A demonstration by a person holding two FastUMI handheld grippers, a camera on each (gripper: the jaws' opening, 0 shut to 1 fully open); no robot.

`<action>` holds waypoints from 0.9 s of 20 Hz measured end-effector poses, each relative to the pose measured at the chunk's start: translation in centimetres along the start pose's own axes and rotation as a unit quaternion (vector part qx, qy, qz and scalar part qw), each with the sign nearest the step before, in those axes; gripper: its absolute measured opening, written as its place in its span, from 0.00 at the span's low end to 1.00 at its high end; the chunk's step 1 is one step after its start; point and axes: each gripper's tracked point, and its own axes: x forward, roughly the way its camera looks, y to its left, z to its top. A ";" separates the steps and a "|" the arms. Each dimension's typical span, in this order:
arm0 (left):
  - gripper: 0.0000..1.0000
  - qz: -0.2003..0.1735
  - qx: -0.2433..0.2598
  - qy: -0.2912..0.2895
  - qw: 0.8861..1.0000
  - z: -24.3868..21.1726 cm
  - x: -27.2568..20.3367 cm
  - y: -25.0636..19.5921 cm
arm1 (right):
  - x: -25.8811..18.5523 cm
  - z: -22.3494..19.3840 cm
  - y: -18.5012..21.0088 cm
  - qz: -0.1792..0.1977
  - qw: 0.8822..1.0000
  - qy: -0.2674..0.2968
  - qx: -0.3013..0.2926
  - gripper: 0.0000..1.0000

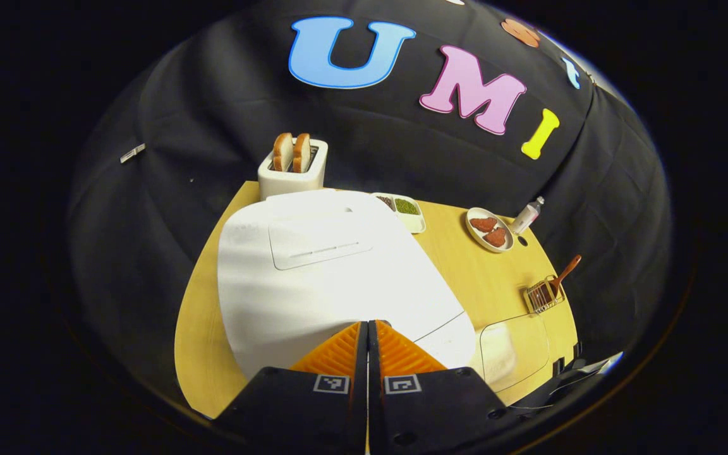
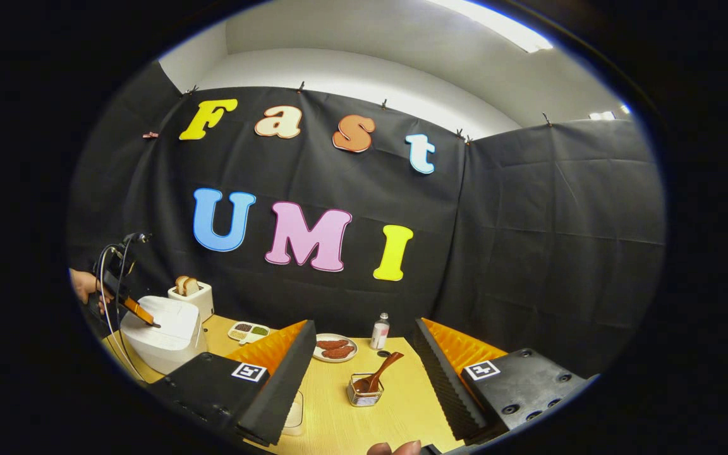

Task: Close the left gripper, press the button to open the rice cooker; take a wooden spoon from the chopstick holder with the right hand, scoop a spoonful of rice and pour it into the rice cooker, then put the wooden spoon back into the chopstick holder.

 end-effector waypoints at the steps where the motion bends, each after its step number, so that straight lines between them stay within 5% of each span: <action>1: 0.06 0.002 0.003 -0.005 1.000 0.4 0.1 0.0 | 0.0 -0.1 0.0 -0.001 1.000 0.002 0.003 0.97; 10: 0.07 -0.008 -0.007 0.019 1.000 -0.1 0.2 0.2 | 0.1 0.2 1.5 0.006 1.000 -0.002 -0.006 0.97; 18: 0.07 0.013 0.031 -0.104 0.994 6.4 -3.9 -0.3 | 0.1 0.4 2.6 0.024 1.000 -0.001 0.004 0.97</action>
